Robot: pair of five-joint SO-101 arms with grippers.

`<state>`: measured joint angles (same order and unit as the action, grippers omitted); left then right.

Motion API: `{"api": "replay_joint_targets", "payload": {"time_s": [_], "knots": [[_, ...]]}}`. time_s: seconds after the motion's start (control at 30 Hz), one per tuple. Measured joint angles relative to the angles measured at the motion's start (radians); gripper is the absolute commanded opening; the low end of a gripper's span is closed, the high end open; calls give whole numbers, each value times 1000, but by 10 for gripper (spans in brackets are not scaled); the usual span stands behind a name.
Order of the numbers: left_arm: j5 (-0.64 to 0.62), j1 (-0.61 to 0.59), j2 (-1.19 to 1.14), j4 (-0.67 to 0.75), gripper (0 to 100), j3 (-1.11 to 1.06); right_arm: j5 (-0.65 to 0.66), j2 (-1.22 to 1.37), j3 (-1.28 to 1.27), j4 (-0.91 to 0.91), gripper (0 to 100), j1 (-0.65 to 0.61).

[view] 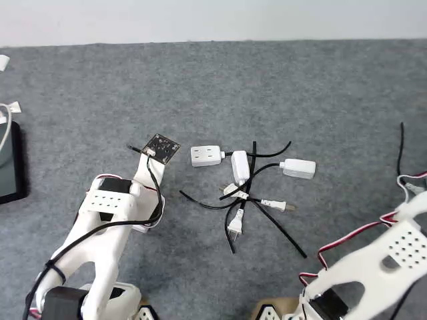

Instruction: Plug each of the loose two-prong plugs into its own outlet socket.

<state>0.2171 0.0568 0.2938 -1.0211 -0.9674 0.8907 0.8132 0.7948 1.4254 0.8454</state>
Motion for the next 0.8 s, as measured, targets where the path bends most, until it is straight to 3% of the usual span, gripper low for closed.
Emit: {"api": "replay_joint_targets", "payload": {"time_s": [0.43,0.63,0.73,0.8], "knots": [[0,0,0,0,13,0,350,103,17,-72,121,-37],[0,0,0,0,13,0,387,153,18,-124,111,-66],[0,0,0,0,13,0,387,166,20,-133,10,-66],[0,0,0,0,13,0,388,167,21,-133,18,-66]]}}
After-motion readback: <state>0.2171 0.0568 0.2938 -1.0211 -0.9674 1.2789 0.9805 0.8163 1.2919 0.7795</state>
